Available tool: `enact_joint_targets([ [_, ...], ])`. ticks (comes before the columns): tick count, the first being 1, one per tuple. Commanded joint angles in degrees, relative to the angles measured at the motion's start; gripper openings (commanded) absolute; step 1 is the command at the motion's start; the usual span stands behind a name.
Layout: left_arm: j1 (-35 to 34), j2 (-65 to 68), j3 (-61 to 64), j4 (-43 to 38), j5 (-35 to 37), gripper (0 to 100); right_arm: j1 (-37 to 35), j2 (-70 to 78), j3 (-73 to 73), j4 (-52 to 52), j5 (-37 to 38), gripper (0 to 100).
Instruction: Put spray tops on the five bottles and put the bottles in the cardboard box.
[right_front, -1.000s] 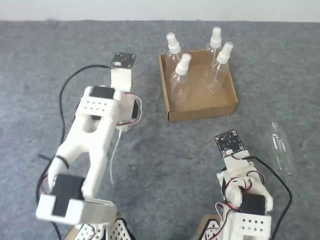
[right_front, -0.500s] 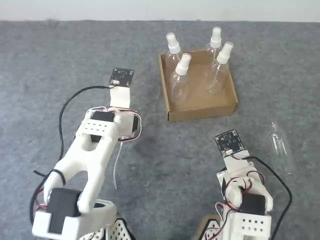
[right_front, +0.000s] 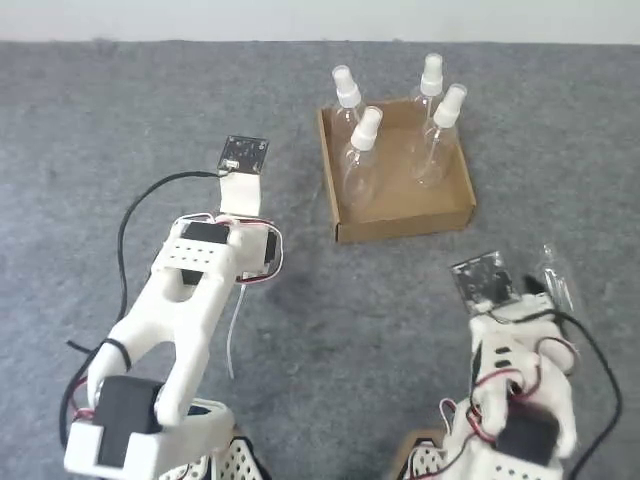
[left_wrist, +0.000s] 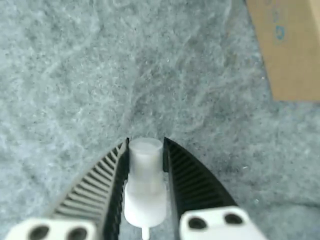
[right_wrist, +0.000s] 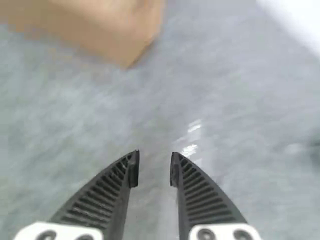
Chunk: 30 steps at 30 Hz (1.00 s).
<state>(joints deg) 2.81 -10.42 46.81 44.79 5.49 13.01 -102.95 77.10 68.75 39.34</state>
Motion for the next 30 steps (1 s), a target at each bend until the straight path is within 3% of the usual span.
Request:
enact_joint_targets([
  [1, 0.2, -3.3, 0.0, -1.0, 0.5, 1, 2.6, 0.1, -9.1, -2.4, -0.5, 7.0],
  [6, 0.2, -3.3, 0.0, -0.9, 0.5, 1, 3.3, 11.9, -9.8, -5.7, -0.6, 9.6],
  [13, 0.2, -3.3, 1.1, -1.2, 0.7, 1, 9.7, 40.8, -19.1, -16.0, -0.9, 18.2],
  [17, 0.2, -3.3, 1.1, -1.2, 0.7, 1, 10.9, 59.7, -30.3, -14.5, -0.9, 19.0],
  [22, 0.2, -3.3, 1.1, -1.2, 0.7, 1, 11.2, 80.0, -42.5, -11.9, -1.6, 27.9],
  [30, 0.2, -3.3, 1.1, -1.2, 0.7, 1, 10.9, 100.9, -54.9, -8.0, -1.6, 28.9],
])
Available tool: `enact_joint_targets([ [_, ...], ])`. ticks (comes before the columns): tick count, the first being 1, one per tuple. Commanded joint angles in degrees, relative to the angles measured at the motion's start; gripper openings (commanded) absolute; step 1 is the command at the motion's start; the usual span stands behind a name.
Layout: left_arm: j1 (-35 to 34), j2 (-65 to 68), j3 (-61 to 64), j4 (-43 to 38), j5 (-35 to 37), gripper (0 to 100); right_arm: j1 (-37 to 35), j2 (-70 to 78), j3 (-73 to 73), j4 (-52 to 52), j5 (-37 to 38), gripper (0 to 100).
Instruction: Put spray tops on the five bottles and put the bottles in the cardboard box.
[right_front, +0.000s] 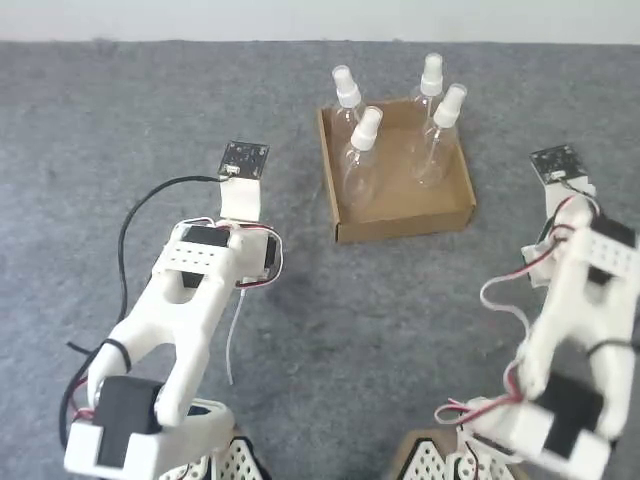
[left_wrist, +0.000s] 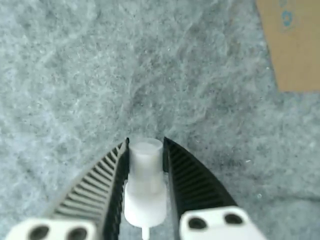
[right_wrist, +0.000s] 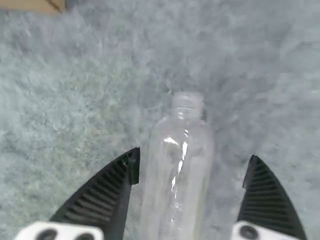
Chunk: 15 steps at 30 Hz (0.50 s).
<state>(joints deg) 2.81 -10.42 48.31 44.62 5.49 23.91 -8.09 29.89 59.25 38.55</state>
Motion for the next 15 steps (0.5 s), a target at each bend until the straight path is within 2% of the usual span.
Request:
enact_joint_targets([
  [1, 0.2, -3.3, -0.4, -1.1, 0.7, 1, 0.0, 7.6, -8.6, 1.5, -0.9, 28.9],
  [10, 0.2, -3.3, -0.4, -1.1, 0.7, 1, 0.3, 15.4, -10.7, 1.0, -0.8, 28.0],
  [15, 0.3, -3.3, -0.4, -1.1, 0.7, 1, 0.5, 16.3, -10.7, -1.3, -0.8, 12.4],
])
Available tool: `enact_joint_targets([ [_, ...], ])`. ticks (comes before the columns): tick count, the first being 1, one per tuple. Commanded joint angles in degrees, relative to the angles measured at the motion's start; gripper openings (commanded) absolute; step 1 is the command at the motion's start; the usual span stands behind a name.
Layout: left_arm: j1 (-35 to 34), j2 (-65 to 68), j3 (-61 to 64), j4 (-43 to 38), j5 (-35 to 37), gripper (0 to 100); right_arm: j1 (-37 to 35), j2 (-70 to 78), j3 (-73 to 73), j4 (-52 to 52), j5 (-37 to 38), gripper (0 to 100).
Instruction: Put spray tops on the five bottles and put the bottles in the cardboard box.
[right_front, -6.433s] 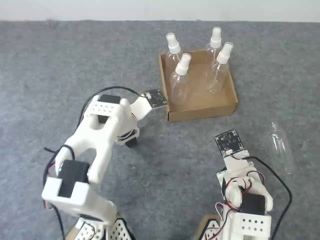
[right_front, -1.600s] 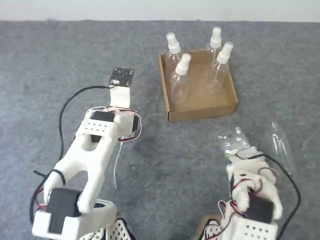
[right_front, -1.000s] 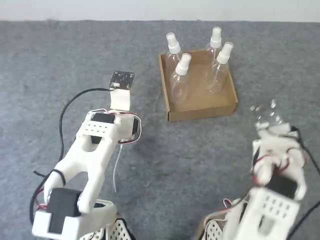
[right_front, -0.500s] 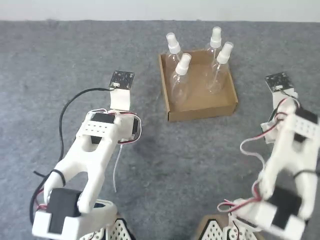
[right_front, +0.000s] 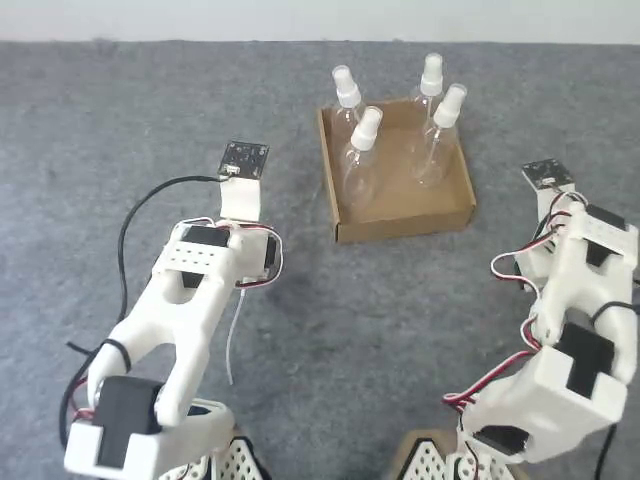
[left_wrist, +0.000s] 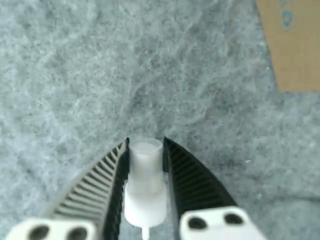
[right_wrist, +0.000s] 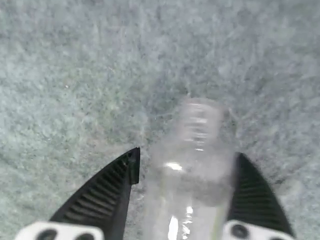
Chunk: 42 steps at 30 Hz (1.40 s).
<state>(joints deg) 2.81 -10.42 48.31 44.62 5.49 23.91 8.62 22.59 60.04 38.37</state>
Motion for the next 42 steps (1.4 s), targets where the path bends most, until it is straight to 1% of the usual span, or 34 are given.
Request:
enact_joint_targets([
  [1, 0.3, -3.3, -0.4, -1.1, 0.7, 1, 0.5, -0.4, -3.3, -2.8, -0.6, 8.7],
  [4, 0.3, -3.3, -0.4, -1.1, 0.7, 1, 0.5, -0.5, -3.3, -3.2, -0.6, 0.8],
  [10, 0.3, -3.3, -0.4, -1.1, 0.7, 1, 1.3, -1.1, -4.4, -2.2, -0.5, 0.6],
  [11, 0.3, -3.3, -0.4, -1.1, 0.6, 1, 1.4, -1.1, -5.5, -0.8, -0.2, 0.6],
  [15, 1.1, -3.3, -0.3, -0.9, 0.4, 1, 0.7, -1.7, -11.4, 9.9, 7.0, 0.6],
  [18, 1.1, -3.8, -0.8, 0.4, 0.4, 1, -0.7, -5.3, -14.7, 13.8, 5.3, 0.6],
  [22, 0.9, -3.9, -3.7, 3.3, 0.5, 1, -5.1, -15.3, -12.6, 14.4, 1.1, 0.6],
  [25, 0.7, -6.7, -5.8, 5.4, 0.7, 1, -12.4, -25.5, -6.9, 13.8, -2.0, 0.6],
  [28, -1.0, -14.2, -6.4, 7.7, 0.8, 1, -22.5, -36.2, 0.9, 11.0, -5.1, 0.6],
  [33, -4.0, -30.2, -8.3, 12.7, 0.1, 1, -41.9, -49.1, 8.7, 7.3, -16.3, 0.6],
  [35, -5.1, -36.4, -11.5, 15.6, -1.5, 1, -49.5, -50.2, 8.9, 6.9, -19.7, 0.6],
  [38, -7.6, -43.5, -19.1, 20.7, -1.9, 1, -59.0, -49.5, 9.7, 2.6, -23.2, 0.6],
  [42, -9.4, -46.9, -30.3, 26.7, -1.7, 1, -66.8, -47.3, 13.9, -7.2, -26.4, 0.6],
])
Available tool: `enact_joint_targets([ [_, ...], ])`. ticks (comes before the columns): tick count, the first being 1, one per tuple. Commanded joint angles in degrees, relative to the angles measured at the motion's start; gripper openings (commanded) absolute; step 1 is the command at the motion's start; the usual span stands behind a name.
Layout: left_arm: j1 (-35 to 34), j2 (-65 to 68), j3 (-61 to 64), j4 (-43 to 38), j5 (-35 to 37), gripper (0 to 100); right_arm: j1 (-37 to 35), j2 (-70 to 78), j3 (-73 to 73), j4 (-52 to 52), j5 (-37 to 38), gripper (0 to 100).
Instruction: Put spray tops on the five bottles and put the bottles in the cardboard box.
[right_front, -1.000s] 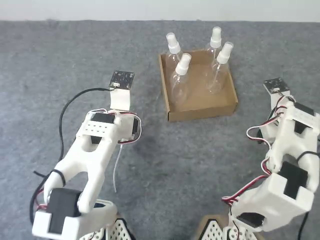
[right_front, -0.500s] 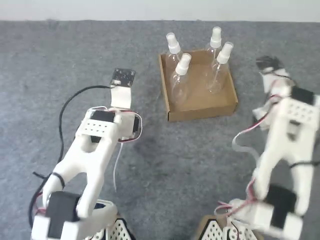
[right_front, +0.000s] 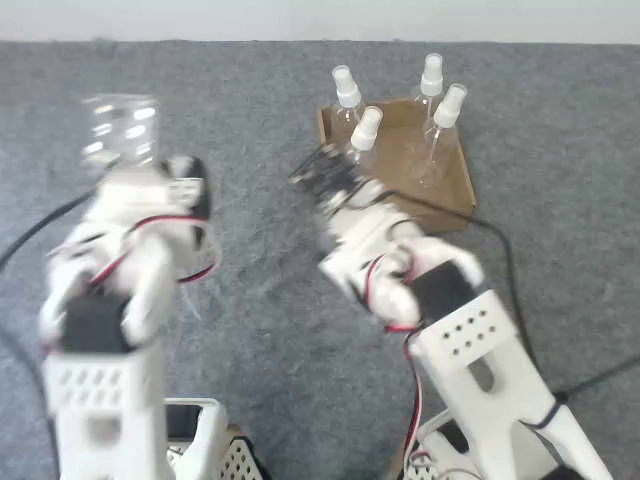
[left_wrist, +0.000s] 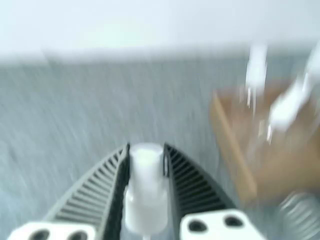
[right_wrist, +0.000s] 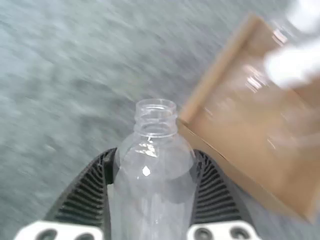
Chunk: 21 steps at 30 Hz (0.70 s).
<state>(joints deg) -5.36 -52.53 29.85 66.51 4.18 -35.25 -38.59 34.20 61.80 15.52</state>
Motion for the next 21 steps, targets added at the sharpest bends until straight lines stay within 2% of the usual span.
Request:
enact_joint_targets([
  [1, -1.1, -4.8, -13.8, 5.6, -0.3, 1, -9.1, 0.4, 3.7, -12.0, -4.0, 0.6],
  [5, -0.8, -5.2, -16.3, 5.3, 4.0, 1, -13.8, 1.1, 9.2, -22.5, -5.4, 0.6],
  [10, -0.8, -5.2, -15.9, 2.1, 9.0, 1, -17.5, -0.5, 16.0, -27.2, -5.3, 0.6],
  [14, -0.7, -5.3, -16.1, -1.3, 11.3, 1, -17.5, -2.7, 20.2, -31.2, -5.3, 0.6],
  [21, -0.7, -5.0, -15.5, -3.1, 13.1, 1, -17.5, -4.9, 30.2, -48.4, -5.5, 0.6],
])
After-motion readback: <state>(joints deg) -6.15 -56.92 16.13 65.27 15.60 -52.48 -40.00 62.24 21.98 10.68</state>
